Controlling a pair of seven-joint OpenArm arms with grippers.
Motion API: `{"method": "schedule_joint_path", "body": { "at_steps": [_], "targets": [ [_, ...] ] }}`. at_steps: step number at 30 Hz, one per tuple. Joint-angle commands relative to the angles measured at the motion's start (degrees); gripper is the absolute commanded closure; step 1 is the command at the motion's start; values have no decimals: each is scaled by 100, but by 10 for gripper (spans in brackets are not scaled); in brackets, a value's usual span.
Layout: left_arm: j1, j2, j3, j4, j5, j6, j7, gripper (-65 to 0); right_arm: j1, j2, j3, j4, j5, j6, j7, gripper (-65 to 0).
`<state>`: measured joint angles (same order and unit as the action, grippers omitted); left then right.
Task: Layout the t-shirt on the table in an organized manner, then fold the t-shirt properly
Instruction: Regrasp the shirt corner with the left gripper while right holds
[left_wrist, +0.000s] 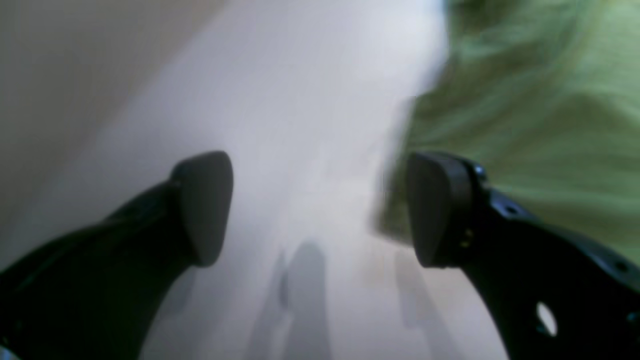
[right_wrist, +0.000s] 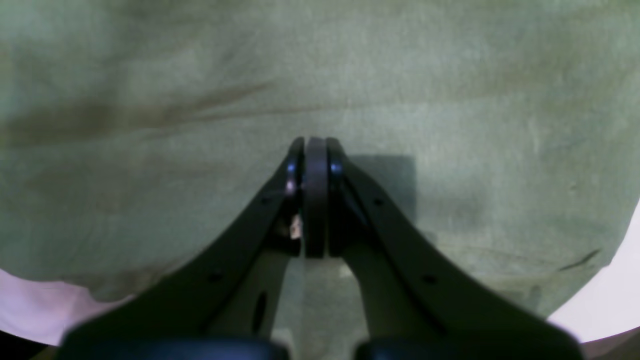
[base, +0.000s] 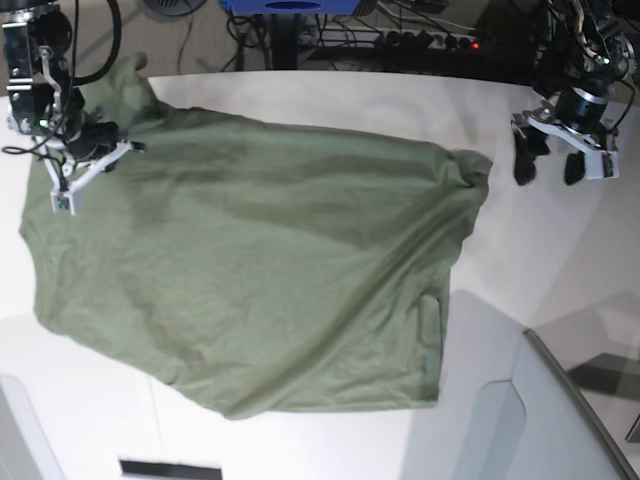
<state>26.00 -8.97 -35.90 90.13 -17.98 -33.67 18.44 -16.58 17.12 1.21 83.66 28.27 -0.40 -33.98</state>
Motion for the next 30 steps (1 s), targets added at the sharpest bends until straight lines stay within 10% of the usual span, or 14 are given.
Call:
{"method": "schedule_joint_path", "body": {
  "at_steps": [1,6,11,15,25,30],
  "targets": [
    [183,23,139,161,-44,-40,139,-517,36,77,24,105,17,27,184,0],
    [376,383,359,-94,-211,-48,279,-495,36,77,15,105,17,27,308,0],
    [183,357,95,-1000,-1741,-633,279,-262,36,77,15,78,17,27,308,0],
    [-178,304,113,-1527,-1811,-633,288,-176,36,77,15,69,17,317,308,0],
    [-626,313,139,-2107,-1820,-633,288,-474,36,85,59,69,8,511,299,0],
    [-890,321,148,-2441,-1820,-633,288,-477,53,85,59,61,8,520,299,0]
  ]
}}
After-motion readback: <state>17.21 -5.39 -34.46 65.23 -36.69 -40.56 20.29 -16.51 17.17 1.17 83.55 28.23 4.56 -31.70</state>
